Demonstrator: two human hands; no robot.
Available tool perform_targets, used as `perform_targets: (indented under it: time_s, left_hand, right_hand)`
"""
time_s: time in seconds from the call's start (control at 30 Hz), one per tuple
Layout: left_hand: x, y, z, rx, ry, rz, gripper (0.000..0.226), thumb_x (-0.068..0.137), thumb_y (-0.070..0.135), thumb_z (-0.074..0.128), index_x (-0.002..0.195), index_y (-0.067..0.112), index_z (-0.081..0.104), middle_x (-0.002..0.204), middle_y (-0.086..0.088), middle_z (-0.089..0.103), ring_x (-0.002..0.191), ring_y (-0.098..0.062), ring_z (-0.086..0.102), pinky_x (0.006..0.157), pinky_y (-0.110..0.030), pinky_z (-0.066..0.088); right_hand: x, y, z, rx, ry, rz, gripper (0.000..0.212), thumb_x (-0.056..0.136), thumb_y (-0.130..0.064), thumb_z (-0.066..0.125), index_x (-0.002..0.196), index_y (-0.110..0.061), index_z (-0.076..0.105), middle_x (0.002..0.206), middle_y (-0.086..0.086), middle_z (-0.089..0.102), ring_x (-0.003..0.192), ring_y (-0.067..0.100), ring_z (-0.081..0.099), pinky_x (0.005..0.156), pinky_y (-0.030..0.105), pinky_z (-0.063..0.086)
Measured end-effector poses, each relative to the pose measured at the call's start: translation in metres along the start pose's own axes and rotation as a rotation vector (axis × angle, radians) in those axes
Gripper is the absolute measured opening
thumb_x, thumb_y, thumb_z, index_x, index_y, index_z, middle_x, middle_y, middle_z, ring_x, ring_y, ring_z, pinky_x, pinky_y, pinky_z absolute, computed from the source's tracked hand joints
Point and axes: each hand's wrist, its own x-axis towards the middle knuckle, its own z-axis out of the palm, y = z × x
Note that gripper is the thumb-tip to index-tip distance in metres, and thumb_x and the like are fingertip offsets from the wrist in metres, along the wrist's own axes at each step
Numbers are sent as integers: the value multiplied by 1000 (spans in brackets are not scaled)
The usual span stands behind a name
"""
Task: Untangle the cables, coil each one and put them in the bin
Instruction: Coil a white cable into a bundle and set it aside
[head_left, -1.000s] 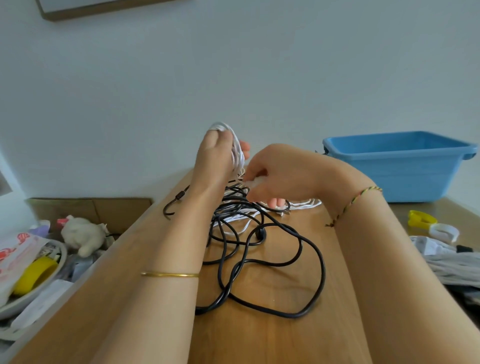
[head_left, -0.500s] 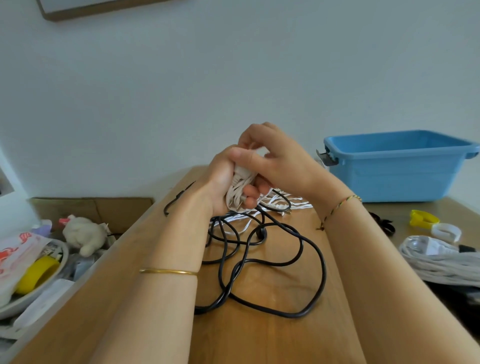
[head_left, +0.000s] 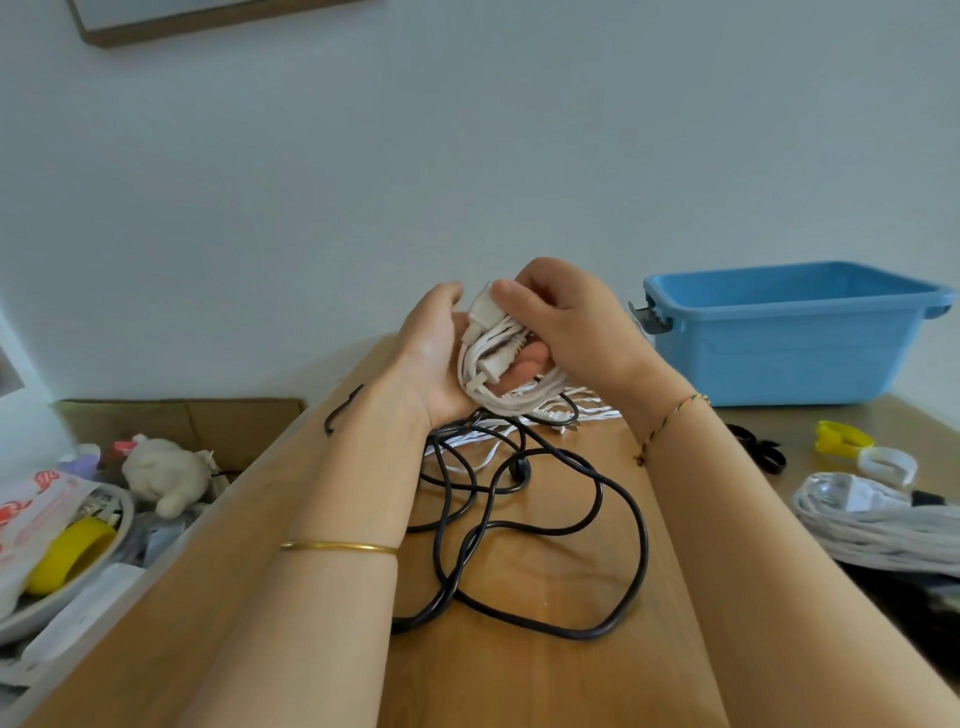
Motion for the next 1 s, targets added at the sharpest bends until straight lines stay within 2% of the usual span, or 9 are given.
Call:
perform_targets:
  time_s: [0.1,0.2,0.33,0.43,0.53,0.6,0.63,0.77,1.0]
  left_hand:
    - [0,-2,-2,113,-92,113,52,102,41,32,91,0,62,71,-14,67,58,-18,64,53,-25,55]
    - [1,-5,1,232,-32,224,26,102,20,40,95,3,58,70,-10,67,51,-12,57,47,-22,49]
    - [2,-4,-1,245,30,250,26,101,21,41,91,4,58,63,-6,64,45,-9,50,44,-19,40]
    - [4,-2,-6,172,48,212,29,101,21,39,89,4,60,67,-8,64,49,-11,56,46,-20,46]
    - [7,-2,-11,114,111,189,25,100,22,44,97,4,61,82,-11,64,73,-20,62,60,-29,56]
    - [9,-2,-15,147,168,184,23,98,21,50,95,3,63,91,-15,62,86,-27,60,68,-36,58]
    - [9,-2,-16,175,192,181,20,97,18,52,93,2,64,91,-17,62,86,-29,60,67,-37,58]
    - [7,-3,-15,240,233,214,17,90,-2,53,77,0,65,68,-11,64,60,-19,60,54,-27,57]
    - [9,-2,-21,258,83,186,19,91,-4,50,80,5,62,63,-4,61,56,-11,57,52,-21,54]
  right_hand:
    - [3,6,1,-13,166,73,29,94,-32,54,78,-8,50,61,-4,45,55,9,41,52,21,33]
    - [4,7,0,84,226,132,31,95,-36,51,81,-8,50,62,-4,48,48,1,49,49,15,36]
    - [2,8,-11,345,2,288,51,96,-50,41,103,-2,59,78,6,61,68,19,62,62,34,56]
    - [-2,9,-13,247,-79,252,29,97,-29,50,100,-1,57,75,6,60,61,16,61,58,30,58]
    - [-3,10,-13,215,-51,154,22,96,-18,50,97,4,57,67,4,56,50,12,55,50,24,52]
    - [-3,9,-14,194,-35,96,21,96,-15,49,93,3,58,65,4,56,50,13,54,53,26,50]
    - [-3,9,-14,189,-28,65,20,96,-15,50,90,1,58,64,3,56,51,13,53,54,27,49]
    - [-3,6,-10,206,13,-29,17,96,-13,50,83,-5,57,63,2,56,54,14,52,56,30,47]
    - [-1,9,-3,171,89,-55,14,95,-14,52,85,-7,59,59,-3,55,50,5,48,53,25,43]
